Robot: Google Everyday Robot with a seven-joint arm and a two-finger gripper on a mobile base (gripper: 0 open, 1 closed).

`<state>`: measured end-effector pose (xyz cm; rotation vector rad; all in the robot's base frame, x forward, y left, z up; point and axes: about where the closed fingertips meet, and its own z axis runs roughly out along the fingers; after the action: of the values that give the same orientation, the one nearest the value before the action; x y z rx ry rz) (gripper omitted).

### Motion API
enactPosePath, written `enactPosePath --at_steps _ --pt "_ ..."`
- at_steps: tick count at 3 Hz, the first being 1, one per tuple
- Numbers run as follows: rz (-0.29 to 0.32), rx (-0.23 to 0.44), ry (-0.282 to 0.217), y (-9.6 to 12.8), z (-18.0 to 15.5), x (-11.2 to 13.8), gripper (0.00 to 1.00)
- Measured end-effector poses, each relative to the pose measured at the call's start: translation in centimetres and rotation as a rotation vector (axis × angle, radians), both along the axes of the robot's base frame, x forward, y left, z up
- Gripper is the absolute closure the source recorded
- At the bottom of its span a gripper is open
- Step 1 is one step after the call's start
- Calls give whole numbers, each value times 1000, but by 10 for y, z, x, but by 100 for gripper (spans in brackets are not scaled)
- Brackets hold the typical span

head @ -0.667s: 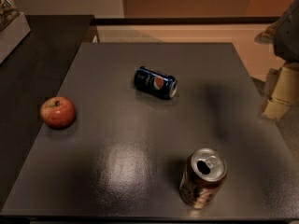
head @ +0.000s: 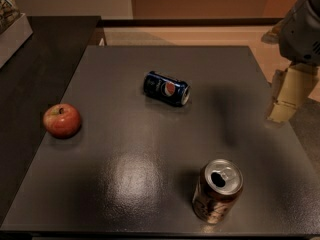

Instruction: Place pepsi can upright

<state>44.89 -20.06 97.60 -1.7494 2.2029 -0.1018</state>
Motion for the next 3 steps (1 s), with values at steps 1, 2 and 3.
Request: enactPosePath --at_steps 1,2,3 --pt "30 8 -10 20 1 23 0" --pt "46 18 -10 41 1 49 0" --pt "33 22 11 62 -8 77 0"
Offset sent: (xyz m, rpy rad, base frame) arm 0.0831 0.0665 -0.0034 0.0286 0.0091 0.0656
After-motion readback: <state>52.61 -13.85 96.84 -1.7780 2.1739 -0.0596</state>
